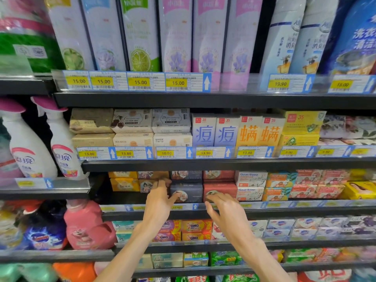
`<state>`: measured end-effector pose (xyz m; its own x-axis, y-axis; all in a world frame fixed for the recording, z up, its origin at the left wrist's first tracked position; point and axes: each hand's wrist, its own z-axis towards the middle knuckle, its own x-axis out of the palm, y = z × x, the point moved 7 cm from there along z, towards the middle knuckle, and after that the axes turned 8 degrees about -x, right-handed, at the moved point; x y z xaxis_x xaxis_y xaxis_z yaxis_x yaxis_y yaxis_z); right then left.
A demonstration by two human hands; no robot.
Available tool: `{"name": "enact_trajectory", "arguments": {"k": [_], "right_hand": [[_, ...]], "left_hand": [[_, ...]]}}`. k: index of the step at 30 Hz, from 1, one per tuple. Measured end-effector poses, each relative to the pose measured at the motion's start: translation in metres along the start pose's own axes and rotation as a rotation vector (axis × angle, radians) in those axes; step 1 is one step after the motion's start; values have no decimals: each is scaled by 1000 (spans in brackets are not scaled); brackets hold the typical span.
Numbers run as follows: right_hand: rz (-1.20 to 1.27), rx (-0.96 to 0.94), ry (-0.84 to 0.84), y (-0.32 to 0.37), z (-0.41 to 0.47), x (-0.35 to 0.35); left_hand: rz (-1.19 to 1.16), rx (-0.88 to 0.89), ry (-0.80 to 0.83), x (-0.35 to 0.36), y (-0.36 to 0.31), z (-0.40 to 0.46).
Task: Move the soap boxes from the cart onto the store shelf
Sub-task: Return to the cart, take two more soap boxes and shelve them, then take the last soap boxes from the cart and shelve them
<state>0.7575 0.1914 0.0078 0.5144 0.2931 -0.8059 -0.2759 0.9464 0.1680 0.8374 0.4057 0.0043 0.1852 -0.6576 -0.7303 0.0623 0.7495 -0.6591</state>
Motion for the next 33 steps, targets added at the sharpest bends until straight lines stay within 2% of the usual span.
{"name": "enact_trajectory", "arguments": {"k": [6,12,18,26,30,33], "right_hand": [[108,-135,57,31,8,2],[239,-394,203,112,27,26],[443,-649,367,233,20,69],[557,-1051,492,444,-31,79],[603,-1239,526,560,-65,84],[661,-1295,504,642,-90,89]], "left_hand": [[63,102,-149,-30,-3,-24],[203,85,-292,-97,45,-85],[364,-132,-434,-179,138,-191],[518,-540,-573,-289,253,-355],[546,-623,-652,-343,309,-427],[561,-673,-706,-385,350,-474]]}}
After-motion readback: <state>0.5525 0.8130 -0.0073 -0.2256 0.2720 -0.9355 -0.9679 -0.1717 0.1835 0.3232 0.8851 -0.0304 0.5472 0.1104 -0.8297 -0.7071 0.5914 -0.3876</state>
